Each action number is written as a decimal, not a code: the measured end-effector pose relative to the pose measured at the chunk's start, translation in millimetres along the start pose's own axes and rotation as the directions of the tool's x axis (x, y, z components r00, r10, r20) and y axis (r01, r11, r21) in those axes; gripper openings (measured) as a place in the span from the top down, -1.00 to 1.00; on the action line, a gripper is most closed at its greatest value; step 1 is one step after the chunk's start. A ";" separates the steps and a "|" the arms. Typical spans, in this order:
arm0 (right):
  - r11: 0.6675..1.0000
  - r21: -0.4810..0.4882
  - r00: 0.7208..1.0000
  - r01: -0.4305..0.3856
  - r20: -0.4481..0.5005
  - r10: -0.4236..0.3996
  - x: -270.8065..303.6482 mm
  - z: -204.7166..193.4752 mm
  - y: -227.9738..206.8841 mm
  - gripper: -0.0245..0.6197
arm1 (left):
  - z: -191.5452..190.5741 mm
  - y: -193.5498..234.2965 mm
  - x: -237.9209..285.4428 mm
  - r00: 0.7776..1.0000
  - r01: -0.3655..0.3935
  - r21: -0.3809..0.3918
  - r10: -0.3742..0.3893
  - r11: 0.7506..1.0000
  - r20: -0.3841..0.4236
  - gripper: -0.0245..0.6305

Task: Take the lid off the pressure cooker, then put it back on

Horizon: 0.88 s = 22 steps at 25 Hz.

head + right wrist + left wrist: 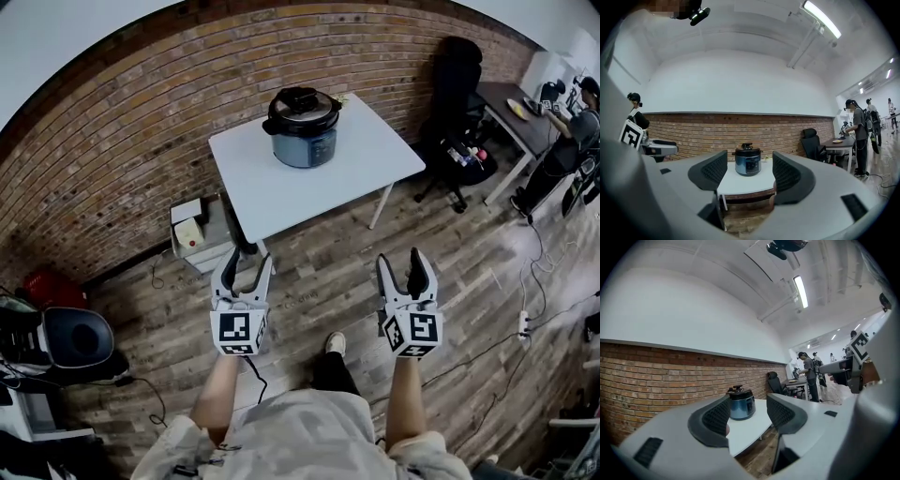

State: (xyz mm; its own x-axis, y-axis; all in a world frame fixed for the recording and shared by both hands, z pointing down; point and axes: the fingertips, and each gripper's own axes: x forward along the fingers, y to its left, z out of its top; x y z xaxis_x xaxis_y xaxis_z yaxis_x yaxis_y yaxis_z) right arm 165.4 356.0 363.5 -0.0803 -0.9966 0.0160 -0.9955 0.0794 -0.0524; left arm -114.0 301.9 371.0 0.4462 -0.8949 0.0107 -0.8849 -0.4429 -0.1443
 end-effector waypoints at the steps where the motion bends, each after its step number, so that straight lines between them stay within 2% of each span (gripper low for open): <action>1: 1.000 0.006 1.000 0.005 0.001 -0.005 6.9 0.9 -10.3 -0.05 | 2.8 -3.2 11.6 1.000 -0.001 -0.001 0.001 1.000 -0.002 0.13; 13: 0.999 0.049 1.000 0.024 -0.005 -0.024 81.2 3.2 -118.8 -0.05 | 18.7 -43.4 135.4 1.000 -0.001 -0.002 0.001 1.000 -0.026 0.13; 18: 0.997 0.076 1.000 0.012 -0.006 -0.012 108.9 -2.8 -155.6 -0.05 | 20.0 -58.7 176.8 0.999 -0.010 -0.003 0.010 1.000 -0.035 0.13; 22: 0.996 0.085 1.000 -0.018 -0.009 0.019 136.8 -5.1 -171.7 -0.05 | 19.9 -57.2 199.4 0.998 -0.045 -0.003 0.045 0.999 -0.045 0.13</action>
State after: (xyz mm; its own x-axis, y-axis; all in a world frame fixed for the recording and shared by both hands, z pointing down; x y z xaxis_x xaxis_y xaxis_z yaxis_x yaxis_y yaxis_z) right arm 325.0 206.1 379.7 -0.0996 -0.9947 0.0238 -0.9860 0.0954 -0.1370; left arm 28.3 149.9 361.7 0.3993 -0.9156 0.0484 -0.9046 -0.4020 -0.1417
